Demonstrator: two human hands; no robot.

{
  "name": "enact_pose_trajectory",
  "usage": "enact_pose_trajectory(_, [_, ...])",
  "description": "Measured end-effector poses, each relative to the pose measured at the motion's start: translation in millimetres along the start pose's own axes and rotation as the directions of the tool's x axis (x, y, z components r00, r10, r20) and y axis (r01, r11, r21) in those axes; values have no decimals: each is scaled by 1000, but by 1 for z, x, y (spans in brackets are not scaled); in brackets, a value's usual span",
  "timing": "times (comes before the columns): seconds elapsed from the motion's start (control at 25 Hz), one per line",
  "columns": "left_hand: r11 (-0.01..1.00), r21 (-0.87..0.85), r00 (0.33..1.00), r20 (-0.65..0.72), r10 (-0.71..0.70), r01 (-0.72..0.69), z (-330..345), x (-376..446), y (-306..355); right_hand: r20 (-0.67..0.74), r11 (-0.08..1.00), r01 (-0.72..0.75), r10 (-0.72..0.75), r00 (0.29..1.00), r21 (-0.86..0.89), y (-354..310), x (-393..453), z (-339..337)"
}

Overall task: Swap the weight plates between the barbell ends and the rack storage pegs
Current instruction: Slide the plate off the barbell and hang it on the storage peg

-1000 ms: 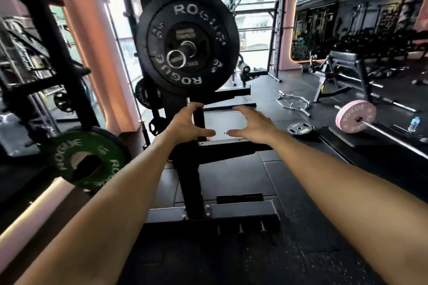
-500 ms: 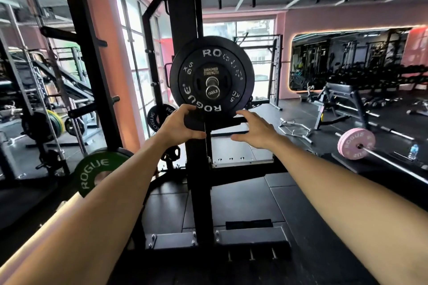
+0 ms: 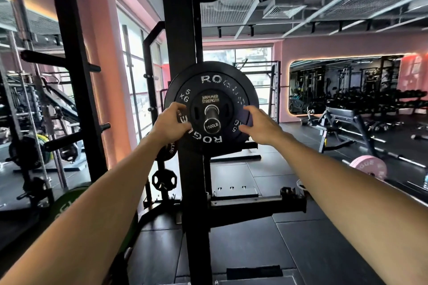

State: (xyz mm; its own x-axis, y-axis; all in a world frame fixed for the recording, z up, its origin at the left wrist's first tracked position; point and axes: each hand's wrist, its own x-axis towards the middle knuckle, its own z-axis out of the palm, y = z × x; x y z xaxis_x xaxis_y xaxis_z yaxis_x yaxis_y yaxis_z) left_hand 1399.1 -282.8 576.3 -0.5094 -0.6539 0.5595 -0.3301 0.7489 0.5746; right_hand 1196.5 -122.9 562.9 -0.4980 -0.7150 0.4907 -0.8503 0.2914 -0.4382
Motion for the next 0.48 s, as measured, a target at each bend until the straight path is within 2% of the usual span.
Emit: enact_pose_trajectory(0.48, [995, 59, 996, -47, -72, 75, 71, 169, -80, -29, 998, -23, 21, 999, -66, 31, 179, 72])
